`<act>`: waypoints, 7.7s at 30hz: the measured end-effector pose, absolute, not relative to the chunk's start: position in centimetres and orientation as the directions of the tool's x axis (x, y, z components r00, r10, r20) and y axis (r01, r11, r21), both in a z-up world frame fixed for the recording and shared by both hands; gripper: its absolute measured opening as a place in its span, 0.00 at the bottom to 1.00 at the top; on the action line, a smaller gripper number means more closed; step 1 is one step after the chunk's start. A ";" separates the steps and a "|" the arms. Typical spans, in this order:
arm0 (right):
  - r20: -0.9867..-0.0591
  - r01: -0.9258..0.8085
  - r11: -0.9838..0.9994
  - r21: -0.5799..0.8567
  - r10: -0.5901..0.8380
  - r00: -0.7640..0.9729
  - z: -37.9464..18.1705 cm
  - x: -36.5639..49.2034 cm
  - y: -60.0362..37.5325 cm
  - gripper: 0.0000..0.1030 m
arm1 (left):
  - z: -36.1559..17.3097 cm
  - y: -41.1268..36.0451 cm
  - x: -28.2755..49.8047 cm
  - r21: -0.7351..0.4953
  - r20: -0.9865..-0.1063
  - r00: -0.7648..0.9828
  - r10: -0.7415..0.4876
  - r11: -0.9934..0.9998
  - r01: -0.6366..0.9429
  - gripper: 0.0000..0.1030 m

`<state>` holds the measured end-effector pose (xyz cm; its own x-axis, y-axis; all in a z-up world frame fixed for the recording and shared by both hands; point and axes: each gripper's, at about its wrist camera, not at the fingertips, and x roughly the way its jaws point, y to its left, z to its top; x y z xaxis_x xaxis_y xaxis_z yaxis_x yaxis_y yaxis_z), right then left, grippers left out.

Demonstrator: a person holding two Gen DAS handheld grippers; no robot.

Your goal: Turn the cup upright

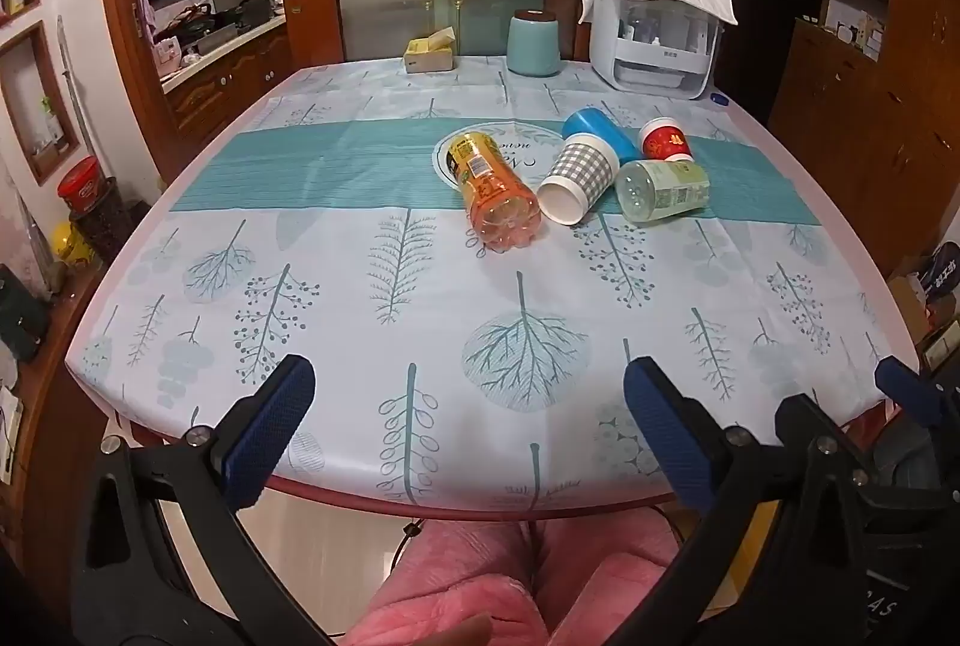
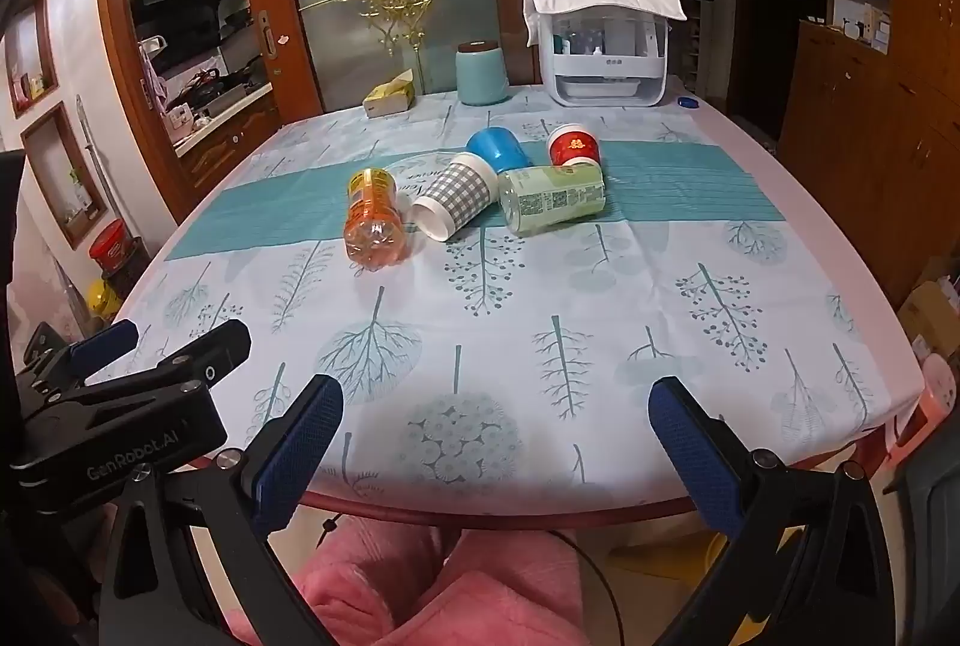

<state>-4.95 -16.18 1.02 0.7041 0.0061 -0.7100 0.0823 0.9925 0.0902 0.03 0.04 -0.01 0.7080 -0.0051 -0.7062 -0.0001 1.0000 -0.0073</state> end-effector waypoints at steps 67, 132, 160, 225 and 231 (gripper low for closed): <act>-0.777 0.039 0.985 0.170 0.110 0.619 -4.2 0.7 -16.3 1.00 | -4.8 2.8 7.3 -0.107 -0.829 0.554 -0.072 0.994 -0.031 0.99; -0.763 0.263 0.879 0.398 0.157 0.627 -2.8 4.9 -25.1 1.00 | -7.1 -1.6 12.8 -0.331 -0.855 0.398 -0.331 0.941 0.072 0.58; -0.826 0.304 0.836 0.458 0.273 0.494 -5.9 6.9 -23.6 1.00 | -10.7 -2.3 10.9 -0.364 -0.897 0.243 -0.370 0.929 0.070 0.73; -0.590 -0.007 0.995 0.095 0.062 0.805 -10.3 7.2 -10.4 0.82 | -10.2 9.7 10.8 -0.241 -0.907 0.383 -0.174 0.961 -0.134 0.73; -0.615 0.018 0.991 0.136 0.071 0.785 -9.5 6.0 -11.3 0.94 | -9.0 9.0 9.8 -0.227 -0.902 0.399 -0.163 0.967 -0.119 0.73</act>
<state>6.02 -11.32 -9.53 0.7852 0.0707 -0.6152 0.0176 0.9905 0.1363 9.77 8.95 -8.96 0.3991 -0.1627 -0.9024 -0.1189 0.9667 -0.2268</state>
